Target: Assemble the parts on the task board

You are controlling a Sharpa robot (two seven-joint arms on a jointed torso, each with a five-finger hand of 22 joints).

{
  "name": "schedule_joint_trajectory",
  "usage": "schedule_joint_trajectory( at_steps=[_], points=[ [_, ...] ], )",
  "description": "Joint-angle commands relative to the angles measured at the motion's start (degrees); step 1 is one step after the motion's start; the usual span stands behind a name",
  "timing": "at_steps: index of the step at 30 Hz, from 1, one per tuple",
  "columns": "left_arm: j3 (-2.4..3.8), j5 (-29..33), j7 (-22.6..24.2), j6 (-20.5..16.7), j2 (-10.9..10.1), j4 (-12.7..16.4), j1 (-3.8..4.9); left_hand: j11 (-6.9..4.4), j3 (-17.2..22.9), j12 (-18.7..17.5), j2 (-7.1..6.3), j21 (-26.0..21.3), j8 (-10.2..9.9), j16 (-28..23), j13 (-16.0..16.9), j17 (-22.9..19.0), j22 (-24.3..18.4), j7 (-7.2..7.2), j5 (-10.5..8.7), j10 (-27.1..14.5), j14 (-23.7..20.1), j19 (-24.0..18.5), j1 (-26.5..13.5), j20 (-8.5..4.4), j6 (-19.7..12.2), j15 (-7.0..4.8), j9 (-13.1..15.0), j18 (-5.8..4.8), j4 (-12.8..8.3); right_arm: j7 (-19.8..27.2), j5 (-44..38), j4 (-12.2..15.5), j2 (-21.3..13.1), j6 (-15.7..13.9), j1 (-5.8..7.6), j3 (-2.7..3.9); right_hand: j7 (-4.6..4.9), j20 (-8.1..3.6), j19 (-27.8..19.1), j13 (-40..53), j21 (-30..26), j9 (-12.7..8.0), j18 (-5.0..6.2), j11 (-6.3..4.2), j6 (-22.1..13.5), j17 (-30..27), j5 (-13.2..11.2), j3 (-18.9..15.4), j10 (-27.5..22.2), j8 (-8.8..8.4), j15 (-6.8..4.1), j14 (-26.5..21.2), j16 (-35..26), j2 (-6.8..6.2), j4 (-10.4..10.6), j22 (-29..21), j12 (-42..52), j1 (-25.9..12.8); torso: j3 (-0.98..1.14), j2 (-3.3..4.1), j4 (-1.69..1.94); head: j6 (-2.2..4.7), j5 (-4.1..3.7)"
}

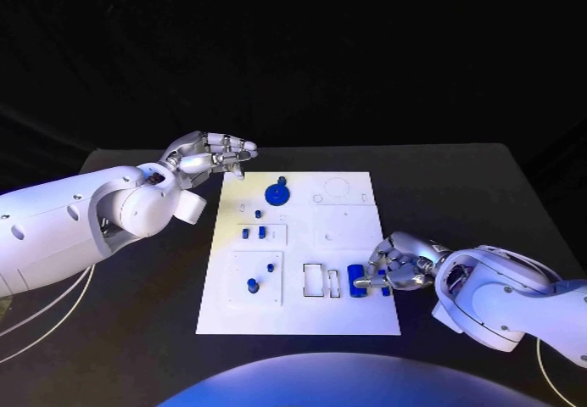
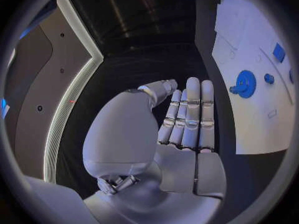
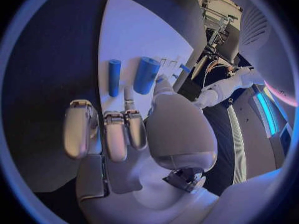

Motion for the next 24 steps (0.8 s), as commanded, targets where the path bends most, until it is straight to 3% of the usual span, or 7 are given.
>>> schedule_joint_trajectory(
  at_steps=[1,16,21,24],
  points=[
    [0.03,-0.01,0.48,1.13,0.1,0.1,0.02,-0.08,-0.06,0.39,0.04,-0.19,0.22,0.16,-0.08,-0.05,-0.05,0.26,0.13,-0.42,-0.22,-0.23,-0.36,0.14,-0.16,0.08,-0.06,0.79,-0.25,-2.18,-1.47,-0.37,0.76,1.57,-0.32,-0.03,-0.15,-0.21,0.3,7.91,0.22,0.07,-0.56,-0.44,0.39,8.35,0.24,-0.36,2.08,0.41,-0.2,4.84,0.4,0.12,-0.13,8.01,0.23,-0.77,0.04,0.01,-0.01,-0.13,0.03],
    [0.03,-0.01,0.28,1.17,-0.06,0.27,0.03,-0.08,-0.06,0.39,0.04,-0.19,0.22,0.16,-0.08,-0.05,-0.05,0.26,0.13,-0.42,-0.22,-0.23,-0.36,0.14,-0.16,0.08,-0.06,0.79,-0.25,-4.56,-6.63,-1.63,3.78,2.55,-1.3,-0.02,-0.7,-0.56,0.38,8.11,0.35,0.26,-0.59,-0.93,1.71,8.72,0.18,0.2,2.18,0.98,-0.6,4.91,0.47,0.95,-0.3,8.2,0.17,0.16,0.01,-0.01,-0.01,-0.28,0.34],
    [0.03,-0.01,0.25,1.17,-0.14,0.31,0.03,-0.08,-0.06,0.39,0.04,-0.19,0.22,0.16,-0.08,-0.05,-0.05,0.26,0.13,-0.42,-0.22,-0.23,-0.36,0.14,-0.16,0.08,-0.06,0.79,-0.25,-4.77,-9.96,-2.44,4.62,3.1,-1.81,-0.03,-0.87,-0.78,0.44,8.37,0.43,0.24,-0.64,-1.1,2.05,9.0,0.03,0.52,2.28,0.98,-0.79,4.95,0.52,0.66,-0.47,8.38,0.13,4.61,-0.01,-0.03,-0.01,-0.33,0.41],
    [0.03,-0.01,0.24,1.18,-0.17,0.34,0.03,-0.09,-0.09,0.48,0.1,-0.25,0.29,0.19,-0.08,-0.07,-0.1,0.25,0.14,-0.5,-0.24,-0.25,-0.48,0.16,-0.16,0.09,-0.06,0.79,-0.24,-4.84,-10.86,-2.59,4.85,2.86,-2.01,-0.03,-0.88,-0.87,0.47,8.65,0.42,0.06,-0.65,-1.15,2.21,9.07,0.04,1.55,2.42,0.77,-0.86,4.96,0.53,1.41,-0.81,8.48,0.19,8.99,-0.02,-0.04,-0.02,-0.28,0.51]
  ],
)
